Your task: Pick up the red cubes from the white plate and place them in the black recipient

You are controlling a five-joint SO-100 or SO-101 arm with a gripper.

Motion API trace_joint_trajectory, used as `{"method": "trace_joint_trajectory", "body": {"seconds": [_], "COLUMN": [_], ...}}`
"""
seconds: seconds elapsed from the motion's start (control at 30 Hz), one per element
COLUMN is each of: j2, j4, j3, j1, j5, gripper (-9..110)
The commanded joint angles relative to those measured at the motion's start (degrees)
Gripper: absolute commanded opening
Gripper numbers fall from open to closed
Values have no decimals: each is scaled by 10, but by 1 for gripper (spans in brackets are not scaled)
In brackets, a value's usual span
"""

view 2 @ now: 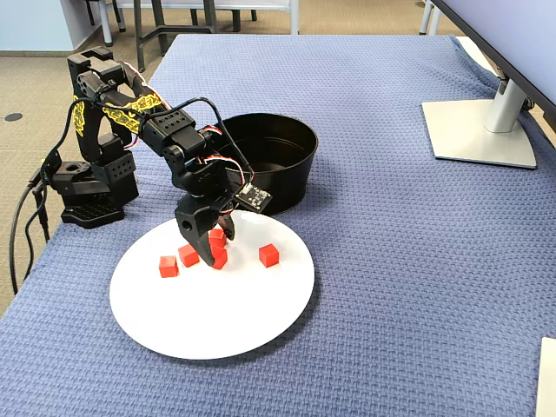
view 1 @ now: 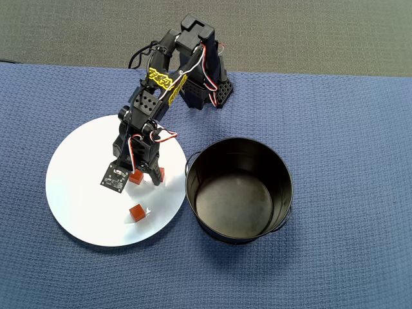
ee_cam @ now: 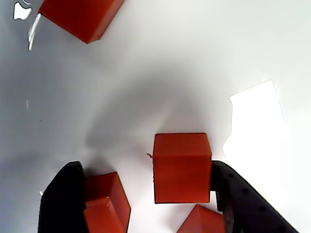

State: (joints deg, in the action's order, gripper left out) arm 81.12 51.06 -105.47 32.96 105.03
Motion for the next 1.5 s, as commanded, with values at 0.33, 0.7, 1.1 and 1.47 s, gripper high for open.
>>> {"method": "trace_joint_trajectory", "body": {"seconds": [0.33, 0.7, 1.1, 1.47], "j2": [63, 354, 287, 289], "j4": [-48, 146, 158, 253], "j3": [-10, 13, 142, 171], "j1": [-35, -115, -467, -413], "j5": [-94, -398, -758, -588], "gripper": [0, 0, 0, 43]}}
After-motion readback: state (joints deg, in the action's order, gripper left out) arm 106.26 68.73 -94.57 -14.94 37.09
